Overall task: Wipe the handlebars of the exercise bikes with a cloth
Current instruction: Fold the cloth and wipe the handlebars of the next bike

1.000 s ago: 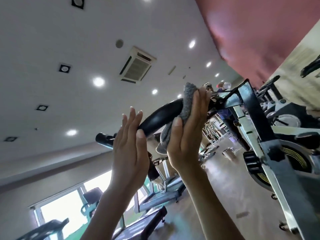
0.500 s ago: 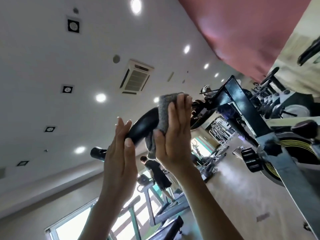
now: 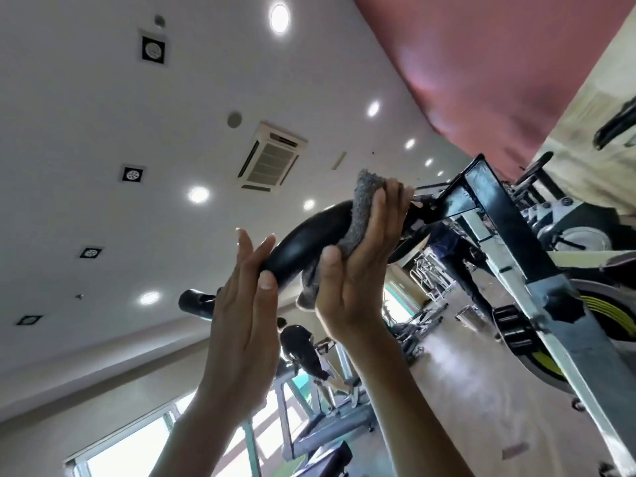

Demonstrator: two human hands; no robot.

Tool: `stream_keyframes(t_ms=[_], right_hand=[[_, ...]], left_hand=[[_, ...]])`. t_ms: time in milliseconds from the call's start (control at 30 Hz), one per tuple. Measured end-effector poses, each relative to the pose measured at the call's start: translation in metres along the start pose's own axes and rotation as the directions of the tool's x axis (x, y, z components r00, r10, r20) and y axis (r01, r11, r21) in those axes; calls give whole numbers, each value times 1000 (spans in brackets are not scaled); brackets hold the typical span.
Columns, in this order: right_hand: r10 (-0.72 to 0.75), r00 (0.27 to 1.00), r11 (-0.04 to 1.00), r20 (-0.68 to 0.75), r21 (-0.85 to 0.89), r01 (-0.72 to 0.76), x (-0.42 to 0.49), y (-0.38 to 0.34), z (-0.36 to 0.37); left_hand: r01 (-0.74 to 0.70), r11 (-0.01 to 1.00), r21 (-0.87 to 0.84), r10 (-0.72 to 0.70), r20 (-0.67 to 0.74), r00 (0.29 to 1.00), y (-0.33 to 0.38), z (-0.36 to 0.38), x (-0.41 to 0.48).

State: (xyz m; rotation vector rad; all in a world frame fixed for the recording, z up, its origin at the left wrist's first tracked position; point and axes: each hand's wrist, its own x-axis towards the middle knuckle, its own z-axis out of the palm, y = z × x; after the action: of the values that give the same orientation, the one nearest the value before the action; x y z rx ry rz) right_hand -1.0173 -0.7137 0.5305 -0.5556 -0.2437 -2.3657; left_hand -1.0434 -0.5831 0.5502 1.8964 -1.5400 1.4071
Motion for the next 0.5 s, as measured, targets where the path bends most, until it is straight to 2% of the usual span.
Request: stream_keyframes(t_ms=[33, 100, 167, 200, 233, 300, 333, 367, 433, 500], right_hand=[[-88, 994, 995, 59, -46, 90, -6, -6, 1], [-302, 935, 933, 184, -143, 329, -14, -10, -3], [-398, 885, 871, 241, -205, 447, -8, -2, -13], [-384, 892, 871, 238, -226, 435, -2, 3, -17], [-318, 924, 904, 213, -224, 363, 3, 6, -20], [-83, 989, 986, 126, -135, 100, 11, 8, -23], [2, 995, 997, 99, -76, 6, 12, 6, -22], [27, 995, 999, 93, -48, -22, 10, 2, -21], [-74, 987, 989, 142, -119, 91, 0, -5, -19], [-313, 912, 889, 265, -257, 379, -12, -6, -16]], left_hand=[[-8, 999, -41, 8, 0, 1000, -3, -1, 2], [-21, 992, -128, 28, 56, 998, -7, -5, 4], [-43, 990, -131, 59, 118, 991, -12, -11, 2], [-55, 995, -83, 64, 116, 991, -16, -14, -1], [-67, 998, -10, 68, 95, 993, -22, -16, -4], [-83, 989, 124, 79, 35, 996, -36, -19, -8], [-72, 985, 156, 73, 0, 997, -43, -19, -10], [-59, 983, 173, 66, -36, 997, -50, -19, -12], [-51, 983, 178, 67, -88, 994, -61, -16, -12], [-66, 988, 137, 85, -135, 987, -66, -11, -11]])
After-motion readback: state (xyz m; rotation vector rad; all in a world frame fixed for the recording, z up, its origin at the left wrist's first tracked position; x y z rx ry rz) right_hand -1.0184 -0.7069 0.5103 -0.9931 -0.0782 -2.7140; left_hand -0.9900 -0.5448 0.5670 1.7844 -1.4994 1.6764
